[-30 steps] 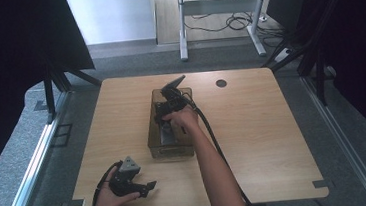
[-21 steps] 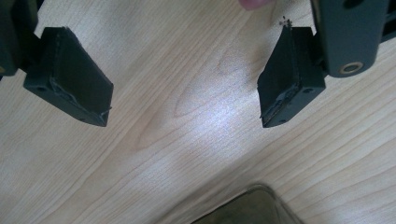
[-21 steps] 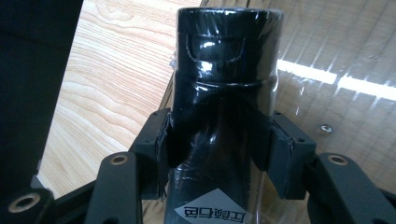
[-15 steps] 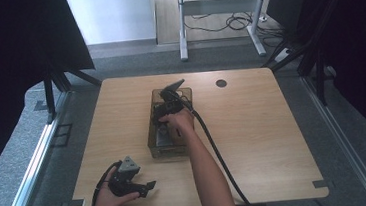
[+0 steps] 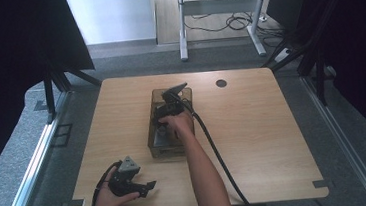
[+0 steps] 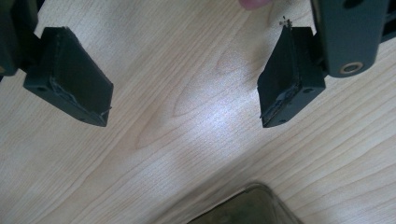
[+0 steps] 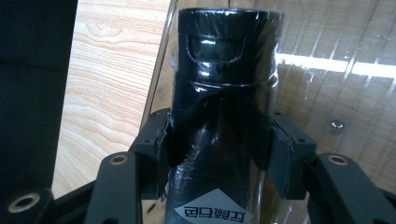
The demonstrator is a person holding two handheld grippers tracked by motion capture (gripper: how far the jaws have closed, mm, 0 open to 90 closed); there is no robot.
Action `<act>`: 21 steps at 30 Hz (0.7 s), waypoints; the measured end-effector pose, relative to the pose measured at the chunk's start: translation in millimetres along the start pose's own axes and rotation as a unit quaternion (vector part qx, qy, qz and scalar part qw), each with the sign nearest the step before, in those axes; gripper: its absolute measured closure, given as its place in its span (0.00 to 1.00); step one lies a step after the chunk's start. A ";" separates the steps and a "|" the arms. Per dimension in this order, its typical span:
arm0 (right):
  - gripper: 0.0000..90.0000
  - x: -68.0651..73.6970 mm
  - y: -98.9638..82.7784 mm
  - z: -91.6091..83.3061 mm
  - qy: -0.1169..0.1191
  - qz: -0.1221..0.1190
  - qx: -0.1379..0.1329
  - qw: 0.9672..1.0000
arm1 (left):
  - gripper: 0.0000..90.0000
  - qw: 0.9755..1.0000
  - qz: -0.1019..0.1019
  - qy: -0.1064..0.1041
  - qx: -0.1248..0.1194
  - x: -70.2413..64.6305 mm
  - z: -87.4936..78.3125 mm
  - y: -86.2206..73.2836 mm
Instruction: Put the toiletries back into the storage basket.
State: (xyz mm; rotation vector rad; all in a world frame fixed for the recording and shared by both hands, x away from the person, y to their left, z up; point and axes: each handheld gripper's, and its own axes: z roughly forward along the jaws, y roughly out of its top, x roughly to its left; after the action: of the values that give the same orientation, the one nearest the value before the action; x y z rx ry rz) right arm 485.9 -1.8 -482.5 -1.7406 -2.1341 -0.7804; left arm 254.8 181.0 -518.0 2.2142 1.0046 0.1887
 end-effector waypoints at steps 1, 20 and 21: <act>0.53 -0.2 -0.3 1.0 -0.001 0.002 -0.001 1.000 | 0.20 1.000 0.002 0.000 0.000 0.1 0.1 0.0; 0.48 -7.4 -3.1 17.9 -0.035 0.022 0.012 0.999 | 0.20 1.000 0.000 0.000 0.001 1.2 -0.1 -0.5; 0.45 -7.4 -3.3 18.0 -0.036 0.025 0.012 0.999 | 0.20 1.000 0.001 0.000 0.001 1.2 -0.1 -0.5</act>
State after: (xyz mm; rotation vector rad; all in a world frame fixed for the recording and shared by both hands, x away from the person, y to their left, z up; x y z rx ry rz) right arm 486.7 1.9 -501.9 -1.8286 -2.1279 -0.6852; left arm 255.3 182.1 -518.4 2.2170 1.0038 0.1870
